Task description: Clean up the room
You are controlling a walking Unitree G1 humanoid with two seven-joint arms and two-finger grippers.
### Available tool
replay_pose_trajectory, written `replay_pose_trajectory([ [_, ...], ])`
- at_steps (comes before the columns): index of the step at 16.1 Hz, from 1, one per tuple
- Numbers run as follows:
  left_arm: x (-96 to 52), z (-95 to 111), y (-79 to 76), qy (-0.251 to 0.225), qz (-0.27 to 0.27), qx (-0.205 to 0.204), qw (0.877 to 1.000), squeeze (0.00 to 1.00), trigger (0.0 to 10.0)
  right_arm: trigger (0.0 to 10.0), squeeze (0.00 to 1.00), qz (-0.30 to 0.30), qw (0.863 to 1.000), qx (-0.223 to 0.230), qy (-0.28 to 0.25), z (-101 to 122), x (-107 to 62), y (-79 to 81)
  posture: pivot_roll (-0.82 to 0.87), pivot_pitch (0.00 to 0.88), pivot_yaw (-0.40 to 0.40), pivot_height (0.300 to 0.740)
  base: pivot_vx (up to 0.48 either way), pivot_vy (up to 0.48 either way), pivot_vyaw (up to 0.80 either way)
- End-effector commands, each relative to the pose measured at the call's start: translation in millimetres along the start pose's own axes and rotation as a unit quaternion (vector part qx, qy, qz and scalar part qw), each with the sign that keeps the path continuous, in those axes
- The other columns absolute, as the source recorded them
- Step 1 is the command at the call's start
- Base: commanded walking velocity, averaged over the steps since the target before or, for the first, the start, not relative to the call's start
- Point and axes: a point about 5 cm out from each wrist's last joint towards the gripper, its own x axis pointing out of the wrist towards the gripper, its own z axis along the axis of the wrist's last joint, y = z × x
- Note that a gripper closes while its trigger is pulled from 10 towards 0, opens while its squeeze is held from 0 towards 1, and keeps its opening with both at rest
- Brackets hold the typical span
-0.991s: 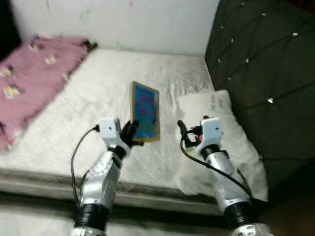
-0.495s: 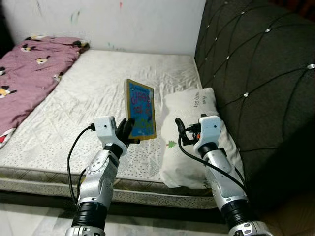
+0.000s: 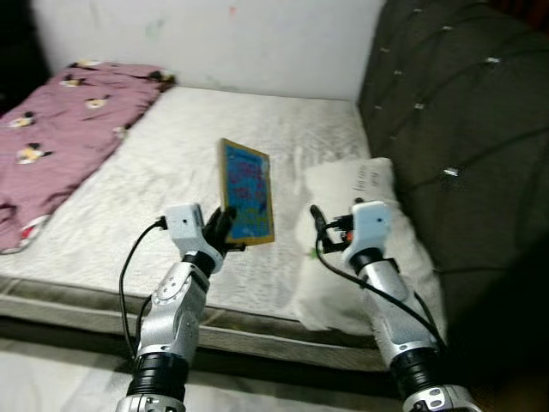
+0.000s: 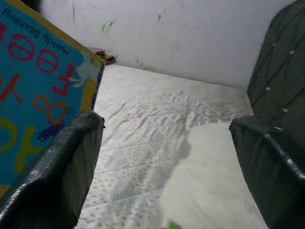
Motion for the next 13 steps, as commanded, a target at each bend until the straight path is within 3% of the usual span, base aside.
replay_pose_trajectory([
  [1,2.9,8.4,1.8,-0.013,-0.004,0.004,1.0,0.0,10.0,10.0,0.0,0.011,1.0,0.005,0.003,0.0,1.9,5.9,-0.01,0.0,-0.02,0.74,0.0,0.48,0.0],
  [4,2.8,8.2,1.6,-0.012,-0.005,0.005,1.0,0.0,10.0,10.0,0.0,0.012,1.0,0.006,0.004,-0.4,1.8,5.9,-0.01,0.0,-0.02,0.74,0.0,0.48,0.0],
  [9,0.4,11.8,-0.8,-0.036,-0.022,-0.011,0.999,0.0,10.0,10.0,0.0,0.015,1.0,0.007,0.005,-1.3,1.0,6.5,-0.01,0.0,-0.019,0.74,0.0,0.0,0.0],
  [13,-0.2,11.7,-2.2,-0.036,-0.03,-0.01,0.999,0.0,10.0,10.0,0.0,0.017,1.0,0.009,0.007,-1.6,0.9,7.0,-0.01,0.0,-0.018,0.74,0.431,0.0,0.0],
])
